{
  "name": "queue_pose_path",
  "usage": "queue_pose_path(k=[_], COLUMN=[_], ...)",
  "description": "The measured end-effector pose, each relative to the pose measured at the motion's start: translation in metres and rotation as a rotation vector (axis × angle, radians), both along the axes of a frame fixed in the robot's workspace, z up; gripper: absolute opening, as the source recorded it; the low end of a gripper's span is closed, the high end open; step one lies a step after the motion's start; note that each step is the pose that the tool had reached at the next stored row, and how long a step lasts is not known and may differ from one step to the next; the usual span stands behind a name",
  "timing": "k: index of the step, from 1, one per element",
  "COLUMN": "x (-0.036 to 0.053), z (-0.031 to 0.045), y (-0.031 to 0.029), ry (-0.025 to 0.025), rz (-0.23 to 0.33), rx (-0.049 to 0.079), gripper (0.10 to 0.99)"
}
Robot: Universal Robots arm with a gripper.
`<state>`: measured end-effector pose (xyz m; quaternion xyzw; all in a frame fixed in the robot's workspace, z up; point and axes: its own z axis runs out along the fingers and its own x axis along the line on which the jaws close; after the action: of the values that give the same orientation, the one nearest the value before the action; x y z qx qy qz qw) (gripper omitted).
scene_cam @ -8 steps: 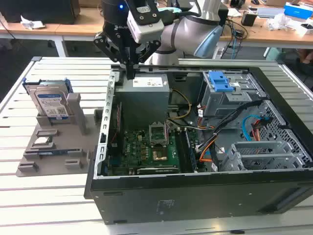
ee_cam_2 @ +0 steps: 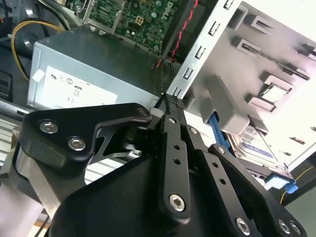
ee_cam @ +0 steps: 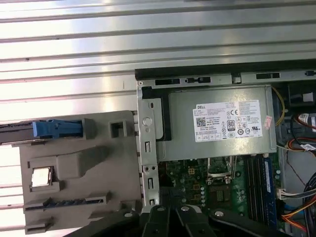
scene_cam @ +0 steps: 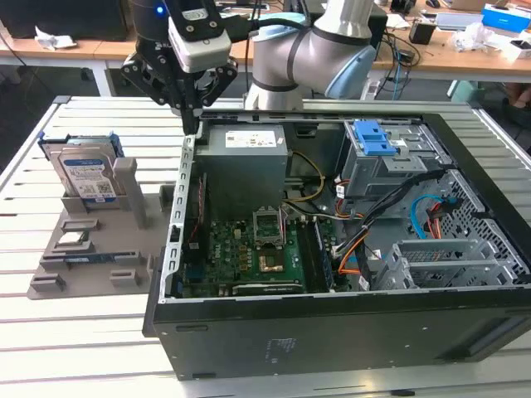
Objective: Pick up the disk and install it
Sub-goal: 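Reach for the disk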
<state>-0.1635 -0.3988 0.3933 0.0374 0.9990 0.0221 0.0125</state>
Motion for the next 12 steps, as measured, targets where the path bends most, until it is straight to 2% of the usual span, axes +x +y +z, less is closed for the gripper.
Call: queue_pose_path(k=[2,10,11,12], x=[-0.0084,-0.0306,-0.0358,-0.0455], z=[0.0001,0.0000,0.0000,0.0000], y=[0.0000,0.0000,0.0000,0.0000], ry=[0.0001,0.0000,0.0000,0.0000], rz=[0.000,0.000,0.000,0.000], rx=[0.000,0.000,0.000,0.000], gripper=[0.102,0.102,0.102,0.102])
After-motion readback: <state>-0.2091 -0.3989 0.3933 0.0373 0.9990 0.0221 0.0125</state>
